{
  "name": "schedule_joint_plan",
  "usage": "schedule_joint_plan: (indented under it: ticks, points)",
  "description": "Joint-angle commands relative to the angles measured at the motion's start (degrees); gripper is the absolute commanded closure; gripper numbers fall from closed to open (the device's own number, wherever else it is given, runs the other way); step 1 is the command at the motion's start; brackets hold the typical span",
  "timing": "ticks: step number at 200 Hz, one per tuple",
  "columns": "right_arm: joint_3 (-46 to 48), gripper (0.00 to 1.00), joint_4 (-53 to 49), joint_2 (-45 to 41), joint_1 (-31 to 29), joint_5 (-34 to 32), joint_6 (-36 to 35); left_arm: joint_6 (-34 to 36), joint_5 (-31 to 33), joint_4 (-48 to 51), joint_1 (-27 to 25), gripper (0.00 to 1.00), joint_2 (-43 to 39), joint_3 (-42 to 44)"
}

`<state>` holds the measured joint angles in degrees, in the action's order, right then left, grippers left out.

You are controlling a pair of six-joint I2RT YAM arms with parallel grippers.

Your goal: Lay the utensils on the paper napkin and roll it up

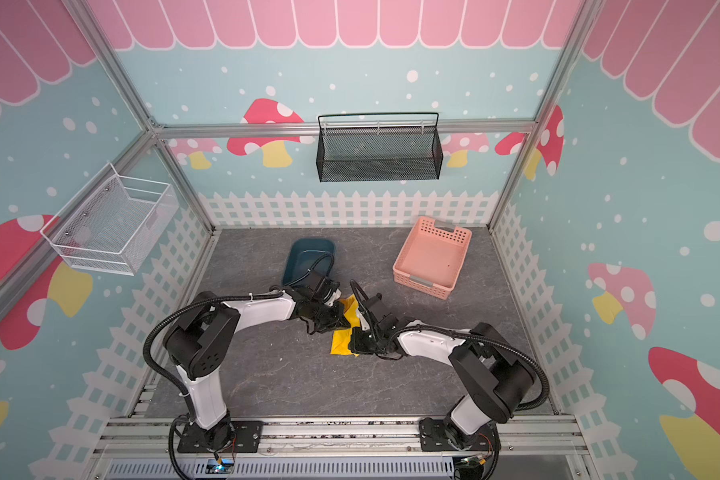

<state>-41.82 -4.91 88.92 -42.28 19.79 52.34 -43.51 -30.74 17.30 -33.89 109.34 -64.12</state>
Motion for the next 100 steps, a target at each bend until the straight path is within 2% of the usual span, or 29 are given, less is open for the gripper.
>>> schedule_joint_plan:
  ticks: [1,100]
  points:
    - [1.19,0.90,-0.63,-0.88,0.44,-1.87,1.14,-0.04,0.86,-0.03,-0.25,1.00,0.52,-0.32]
    - [1.95,0.91,-0.57,3.88,0.47,-1.82,-0.57,-0.18,1.03,0.80,-0.22,1.00,-1.40,-1.27]
